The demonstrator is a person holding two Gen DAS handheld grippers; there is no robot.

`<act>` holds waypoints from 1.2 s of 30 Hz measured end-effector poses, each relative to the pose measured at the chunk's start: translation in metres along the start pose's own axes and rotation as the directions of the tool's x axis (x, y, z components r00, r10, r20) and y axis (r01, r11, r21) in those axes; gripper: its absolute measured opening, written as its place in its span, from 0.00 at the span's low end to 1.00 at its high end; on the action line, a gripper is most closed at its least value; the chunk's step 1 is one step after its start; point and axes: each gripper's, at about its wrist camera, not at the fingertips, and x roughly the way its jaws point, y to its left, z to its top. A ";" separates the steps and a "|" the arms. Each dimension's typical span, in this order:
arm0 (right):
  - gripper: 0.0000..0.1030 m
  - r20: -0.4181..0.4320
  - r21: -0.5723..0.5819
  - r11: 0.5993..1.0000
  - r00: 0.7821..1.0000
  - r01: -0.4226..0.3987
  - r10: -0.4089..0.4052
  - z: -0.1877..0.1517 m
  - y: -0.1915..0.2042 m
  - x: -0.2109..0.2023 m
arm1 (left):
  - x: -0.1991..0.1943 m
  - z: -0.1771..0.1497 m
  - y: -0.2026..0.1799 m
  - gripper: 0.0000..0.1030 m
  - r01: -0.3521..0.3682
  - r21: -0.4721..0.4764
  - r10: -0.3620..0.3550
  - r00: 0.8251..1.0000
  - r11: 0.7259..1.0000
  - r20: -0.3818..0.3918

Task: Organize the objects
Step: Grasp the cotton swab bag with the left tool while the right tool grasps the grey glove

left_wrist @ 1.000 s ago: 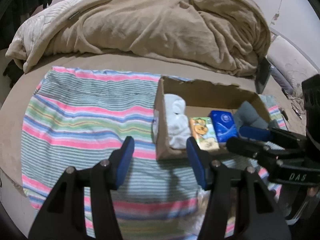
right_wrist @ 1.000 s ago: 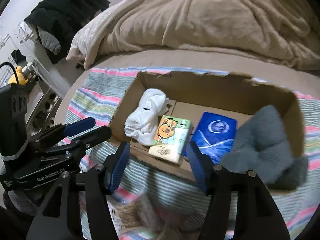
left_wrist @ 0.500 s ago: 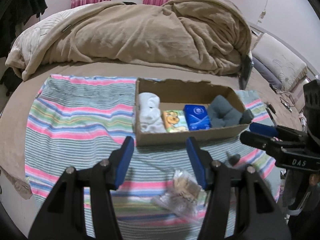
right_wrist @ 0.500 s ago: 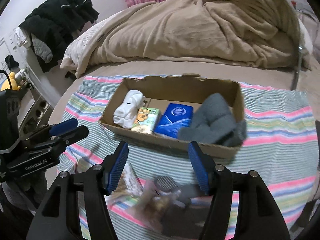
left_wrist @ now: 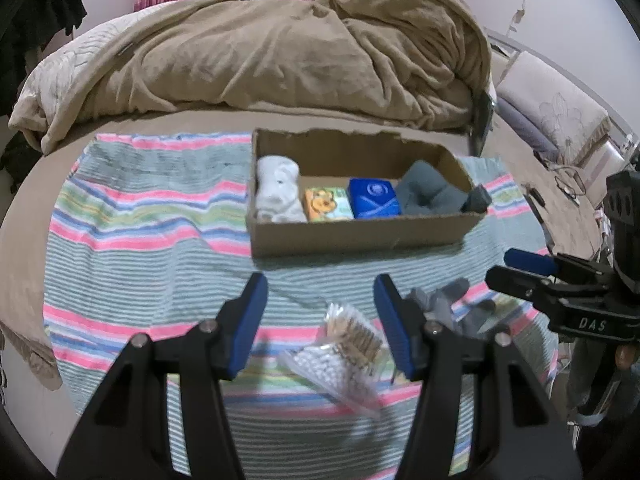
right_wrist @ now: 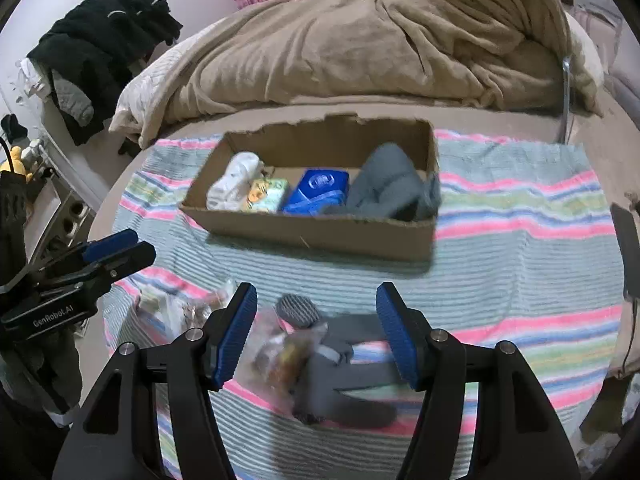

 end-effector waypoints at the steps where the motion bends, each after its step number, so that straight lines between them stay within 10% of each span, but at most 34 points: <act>1: 0.64 -0.004 0.003 1.000 1.000 0.002 -0.002 -0.003 -0.002 0.000 | 0.001 -0.002 -0.001 0.55 0.002 0.001 -0.002 1.000 1.000 -0.006; 20: 0.64 -0.142 0.022 1.000 0.990 -0.009 0.012 -0.047 -0.017 0.035 | 0.053 -0.040 -0.019 0.55 -0.019 0.072 0.030 0.987 0.997 -0.158; 24: 0.63 -0.159 0.023 1.000 0.987 -0.018 0.021 -0.051 -0.018 0.043 | 0.057 -0.044 -0.022 0.80 0.010 0.098 0.008 0.985 0.995 -0.174; 32: 0.64 -0.179 -0.039 0.999 0.984 -0.006 -0.001 -0.055 -0.010 0.055 | 0.082 -0.058 -0.029 0.81 -0.032 0.184 0.072 0.974 0.982 -0.215; 34: 0.58 -0.176 -0.058 0.998 0.984 -0.003 -0.007 -0.057 -0.007 0.055 | 0.081 -0.060 -0.030 0.81 -0.028 0.193 0.067 0.978 0.981 -0.197; 36: 0.31 -0.193 -0.063 0.997 0.981 -0.041 0.028 -0.059 -0.004 0.057 | 0.081 -0.061 -0.028 0.79 -0.015 0.189 0.052 0.980 0.982 -0.193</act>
